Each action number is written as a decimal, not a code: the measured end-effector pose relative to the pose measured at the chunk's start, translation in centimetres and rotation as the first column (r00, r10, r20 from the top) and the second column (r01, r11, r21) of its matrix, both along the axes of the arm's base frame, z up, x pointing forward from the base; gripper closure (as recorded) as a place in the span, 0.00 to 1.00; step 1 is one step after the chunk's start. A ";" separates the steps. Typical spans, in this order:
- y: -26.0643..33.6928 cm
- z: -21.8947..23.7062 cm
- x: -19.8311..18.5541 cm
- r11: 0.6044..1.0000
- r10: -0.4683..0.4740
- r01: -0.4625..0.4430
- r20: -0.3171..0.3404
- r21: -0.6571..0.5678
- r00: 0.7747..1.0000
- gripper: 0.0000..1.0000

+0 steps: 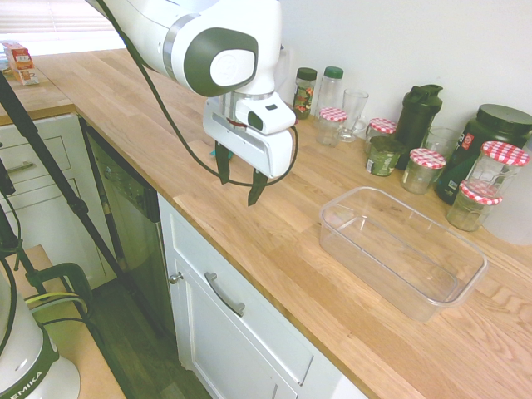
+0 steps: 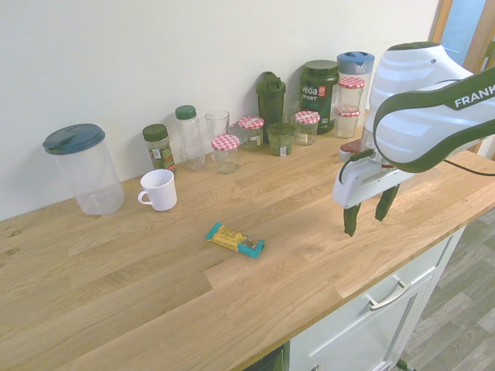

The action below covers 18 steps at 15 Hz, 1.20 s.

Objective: Put the protein bar into the container

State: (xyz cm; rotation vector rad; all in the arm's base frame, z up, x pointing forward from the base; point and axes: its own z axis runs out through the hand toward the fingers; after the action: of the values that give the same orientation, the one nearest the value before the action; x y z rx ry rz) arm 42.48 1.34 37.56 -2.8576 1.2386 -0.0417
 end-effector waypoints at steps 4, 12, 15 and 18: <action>1.6 0.2 0.1 1.000 0.009 -0.009 0.007 -0.013 1.000 0.00; 16.3 2.9 1.6 0.974 0.184 -0.174 0.062 -0.147 0.981 0.00; 19.9 2.1 4.7 0.965 0.213 -0.204 0.040 -0.163 0.976 0.00; 22.9 1.4 7.8 0.953 0.250 -0.239 0.037 -0.184 0.968 0.00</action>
State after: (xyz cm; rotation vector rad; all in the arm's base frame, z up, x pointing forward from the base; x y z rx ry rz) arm 50.27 24.23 38.92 -3.1143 0.9040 -0.2437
